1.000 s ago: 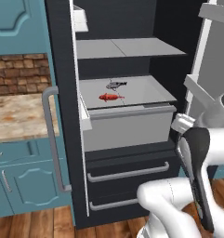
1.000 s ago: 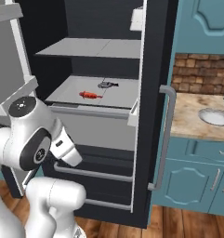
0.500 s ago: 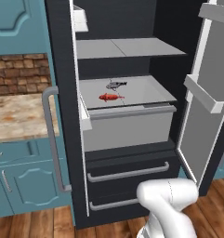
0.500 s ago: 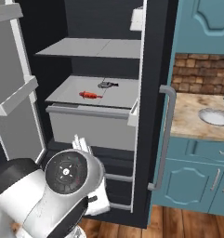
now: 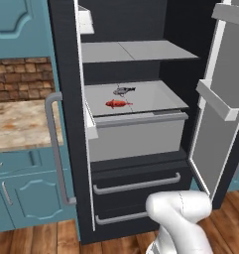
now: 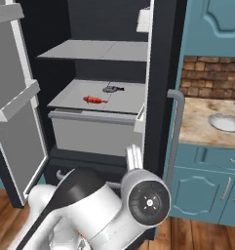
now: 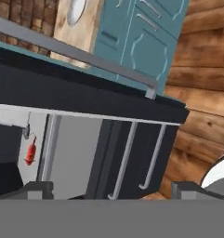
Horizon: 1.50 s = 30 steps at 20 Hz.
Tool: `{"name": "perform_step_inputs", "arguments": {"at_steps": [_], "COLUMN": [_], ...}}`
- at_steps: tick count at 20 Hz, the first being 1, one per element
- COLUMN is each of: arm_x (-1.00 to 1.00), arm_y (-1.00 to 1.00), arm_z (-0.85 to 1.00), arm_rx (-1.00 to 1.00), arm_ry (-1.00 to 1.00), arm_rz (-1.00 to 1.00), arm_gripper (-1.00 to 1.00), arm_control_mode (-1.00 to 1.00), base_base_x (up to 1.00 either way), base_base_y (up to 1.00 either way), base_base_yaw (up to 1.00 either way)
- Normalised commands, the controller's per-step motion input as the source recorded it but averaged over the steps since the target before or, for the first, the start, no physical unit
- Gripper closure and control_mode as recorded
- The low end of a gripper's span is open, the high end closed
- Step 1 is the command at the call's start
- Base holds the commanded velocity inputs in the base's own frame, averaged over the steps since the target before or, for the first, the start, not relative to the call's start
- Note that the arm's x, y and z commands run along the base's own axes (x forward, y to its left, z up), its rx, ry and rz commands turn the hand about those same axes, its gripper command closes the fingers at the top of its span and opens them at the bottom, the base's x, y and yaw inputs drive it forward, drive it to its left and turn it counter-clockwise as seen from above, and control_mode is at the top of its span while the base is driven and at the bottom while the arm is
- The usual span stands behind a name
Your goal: Place the fish on the counter behind the older fish on the same shelf of the fridge to maintain FIFO order. Close the fridge door when finished.
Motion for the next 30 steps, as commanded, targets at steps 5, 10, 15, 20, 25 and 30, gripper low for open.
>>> {"name": "perform_step_inputs", "arguments": {"at_steps": [5, 10, 15, 20, 25, 30], "arm_x": [0.64, 0.64, 0.81, 0.51, 0.53, 0.72], "arm_y": [-0.79, -0.78, -0.64, -0.25, -0.21, -0.09], "arm_z": [-0.15, -0.12, -0.13, -0.24, -0.25, -0.33], "arm_rx": [0.23, 0.24, 0.25, 0.12, 0.04, 0.12], "arm_ry": [-0.03, -0.01, 0.00, 0.00, 0.00, 0.00], "arm_rz": [0.00, 0.00, 0.03, 0.03, 0.03, 0.08], "arm_gripper": [-1.00, -1.00, -1.00, -1.00, -1.00, -1.00], "arm_control_mode": [-1.00, -1.00, -1.00, -1.00, -1.00, -1.00], "base_base_x": [0.00, 0.00, 0.00, 0.00, 0.00, 0.00], "base_base_y": [0.00, 0.00, 0.00, 0.00, 0.00, 0.00], "base_base_yaw": [0.00, 0.00, 0.00, 0.00, 0.00, 0.00]}}
